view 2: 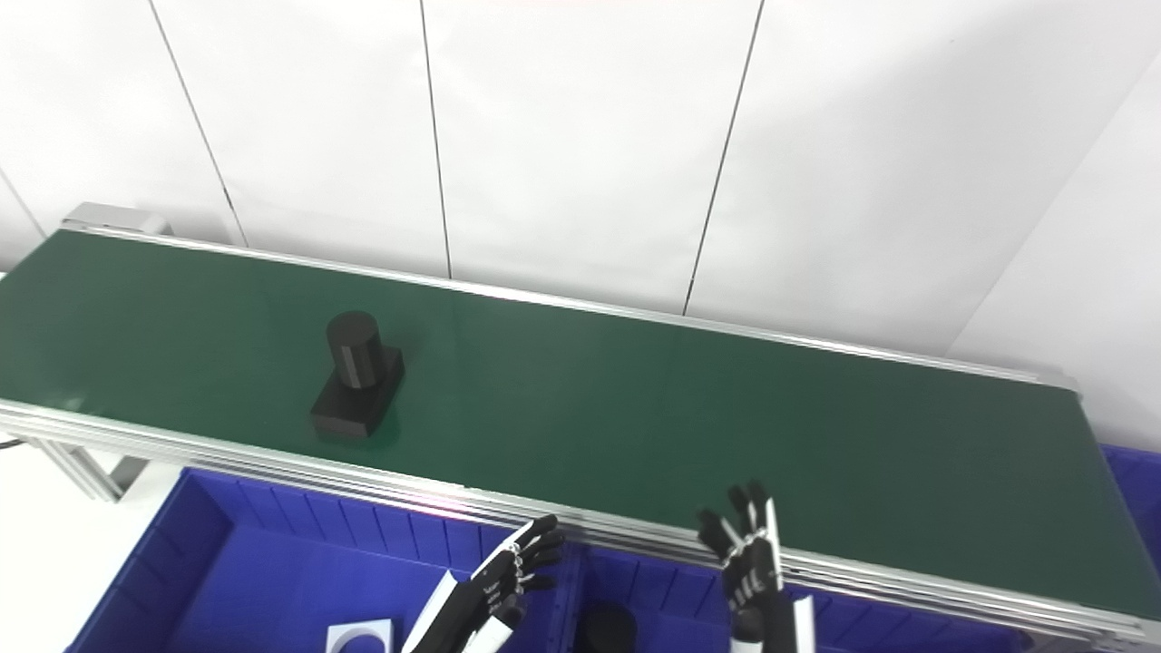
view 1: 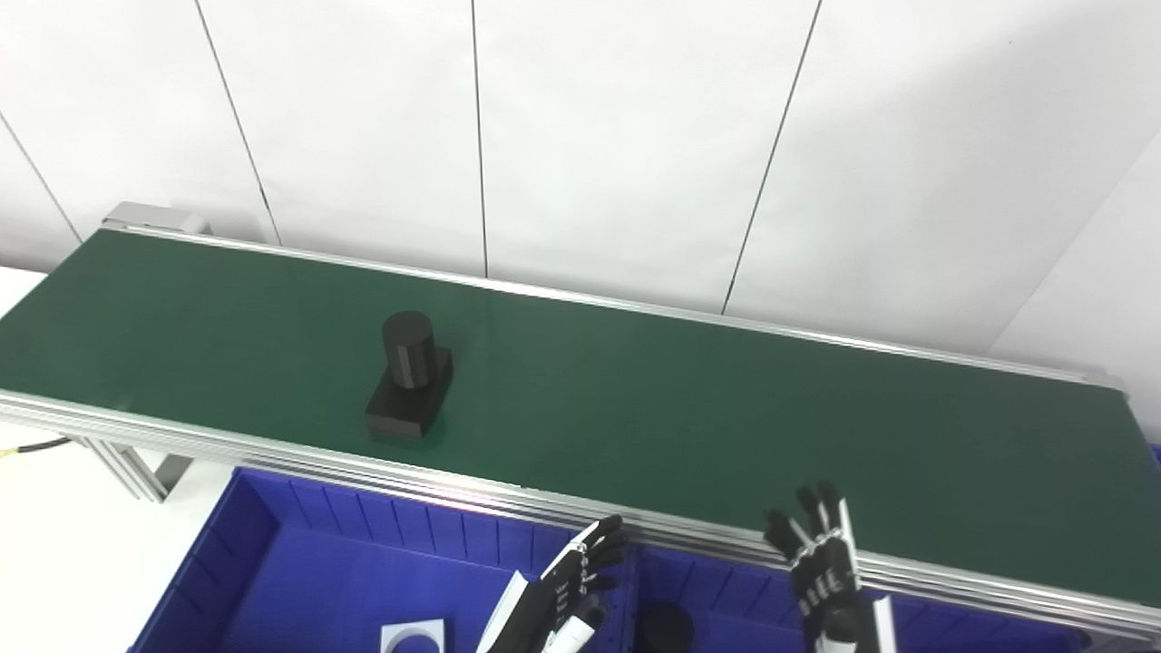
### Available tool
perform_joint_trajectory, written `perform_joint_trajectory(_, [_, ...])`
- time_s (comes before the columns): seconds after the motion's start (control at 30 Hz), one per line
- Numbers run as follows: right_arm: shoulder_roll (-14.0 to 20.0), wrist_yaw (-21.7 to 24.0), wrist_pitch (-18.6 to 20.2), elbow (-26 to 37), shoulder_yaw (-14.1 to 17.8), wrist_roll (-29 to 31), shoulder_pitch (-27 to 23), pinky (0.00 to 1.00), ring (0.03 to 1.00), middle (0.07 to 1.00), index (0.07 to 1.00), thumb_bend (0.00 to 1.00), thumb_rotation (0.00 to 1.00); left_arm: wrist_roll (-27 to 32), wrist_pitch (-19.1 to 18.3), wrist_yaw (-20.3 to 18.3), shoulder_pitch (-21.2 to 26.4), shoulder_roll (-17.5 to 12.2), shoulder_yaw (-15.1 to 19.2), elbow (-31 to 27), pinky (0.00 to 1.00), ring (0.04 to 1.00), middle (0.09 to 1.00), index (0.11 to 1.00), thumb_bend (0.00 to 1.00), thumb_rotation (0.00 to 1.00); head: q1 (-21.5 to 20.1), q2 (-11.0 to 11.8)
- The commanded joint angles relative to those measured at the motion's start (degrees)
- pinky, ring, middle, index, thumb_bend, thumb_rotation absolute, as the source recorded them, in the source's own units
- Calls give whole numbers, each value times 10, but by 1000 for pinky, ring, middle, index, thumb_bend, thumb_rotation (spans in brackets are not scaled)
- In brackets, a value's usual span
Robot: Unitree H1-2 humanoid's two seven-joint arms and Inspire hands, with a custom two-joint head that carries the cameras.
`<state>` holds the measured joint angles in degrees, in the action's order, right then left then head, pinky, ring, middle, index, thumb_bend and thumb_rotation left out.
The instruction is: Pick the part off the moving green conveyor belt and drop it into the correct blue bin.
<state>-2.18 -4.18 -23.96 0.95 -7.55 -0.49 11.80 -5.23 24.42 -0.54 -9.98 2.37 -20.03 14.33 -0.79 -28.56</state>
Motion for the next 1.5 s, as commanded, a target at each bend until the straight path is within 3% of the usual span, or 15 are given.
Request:
perform_joint_trajectory(0.0, [-7,4,-29,25,6,5,-13,810,827,952,977,890,1000,5,25,3,12,9,-3,-8,807,874,897,918,629,915,0,0])
perform_joint_trajectory(0.53, [-18,-1,-11,53,41,7,-72,792,811,921,943,879,981,1,25,9,9,14,-15,-12,822,883,900,931,621,927,5,1])
perform_joint_trajectory(0.8, [-2,4,9,19,65,15,-139,781,805,906,926,866,892,7,25,9,-1,14,-13,-25,821,883,896,929,607,917,17,-3])
perform_joint_trajectory(0.93, [10,12,23,-4,62,2,-171,771,798,896,941,837,900,10,25,7,-4,13,-11,-30,821,882,894,933,614,914,19,-4])
perform_joint_trajectory(1.07, [9,11,26,-32,65,8,-204,750,774,856,953,836,795,12,25,6,-7,11,-11,-36,822,880,896,937,610,910,21,-3])
perform_joint_trajectory(1.17, [3,3,35,-44,68,-2,-223,732,755,821,950,903,710,12,25,7,-8,11,-11,-37,818,877,895,939,606,899,22,-4])
perform_joint_trajectory(1.37, [0,-12,72,-40,69,-44,-255,800,852,849,824,902,654,9,25,9,-9,16,-16,-31,821,876,896,949,610,901,39,-1])
perform_joint_trajectory(1.47, [5,-8,86,-41,68,-47,-267,814,836,833,780,897,651,4,25,14,-9,21,-21,-30,823,878,895,958,633,908,48,-1])
